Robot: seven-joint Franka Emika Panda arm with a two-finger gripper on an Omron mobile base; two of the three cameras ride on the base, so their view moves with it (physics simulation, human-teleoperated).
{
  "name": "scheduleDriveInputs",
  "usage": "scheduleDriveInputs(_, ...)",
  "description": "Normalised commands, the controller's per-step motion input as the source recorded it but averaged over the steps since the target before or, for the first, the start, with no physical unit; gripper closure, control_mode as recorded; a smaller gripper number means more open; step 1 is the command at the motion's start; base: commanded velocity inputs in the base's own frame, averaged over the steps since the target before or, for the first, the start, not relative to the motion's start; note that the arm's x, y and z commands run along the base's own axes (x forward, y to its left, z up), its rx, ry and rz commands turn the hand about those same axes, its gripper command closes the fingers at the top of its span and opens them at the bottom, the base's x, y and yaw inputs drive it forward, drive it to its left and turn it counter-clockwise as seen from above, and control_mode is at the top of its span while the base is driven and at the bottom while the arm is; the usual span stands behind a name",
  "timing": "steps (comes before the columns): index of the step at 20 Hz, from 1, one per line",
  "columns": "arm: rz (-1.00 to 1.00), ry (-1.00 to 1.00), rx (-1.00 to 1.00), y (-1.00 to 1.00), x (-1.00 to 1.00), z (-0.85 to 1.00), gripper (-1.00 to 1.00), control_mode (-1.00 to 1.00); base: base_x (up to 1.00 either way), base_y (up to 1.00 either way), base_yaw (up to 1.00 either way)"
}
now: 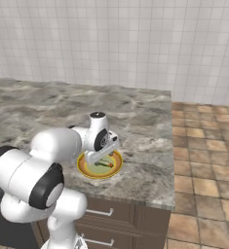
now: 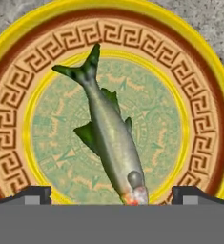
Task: Place the fish on the rack of the oven, and slide the rack back inside. Close the oven door.
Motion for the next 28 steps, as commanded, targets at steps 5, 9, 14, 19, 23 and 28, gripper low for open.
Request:
scheduleDriveInputs(5, 0.0, 0.0, 0.0, 0.0, 0.32, -0.26, -1.0, -1.0, 0.0, 0.0, 0.0)
scheduleDriveInputs(9, 0.0, 0.0, 0.0, 0.0, 0.22, -0.28, -1.0, -1.0, 0.0, 0.0, 0.0)
scheduleDriveInputs(14, 0.0, 0.0, 0.0, 0.0, 0.09, -0.34, -1.0, -1.0, 0.0, 0.0, 0.0)
scheduleDriveInputs(19, 0.0, 0.0, 0.0, 0.0, 0.07, -0.34, 1.0, -1.0, 0.0, 0.0, 0.0)
scheduleDriveInputs(23, 0.0, -0.02, 0.0, 0.0, 0.04, -0.09, 1.0, -1.0, 0.0, 0.0, 0.0)
scheduleDriveInputs(28, 0.0, -0.01, 0.0, 0.0, 0.0, -0.04, 1.0, -1.0, 0.0, 0.0, 0.0)
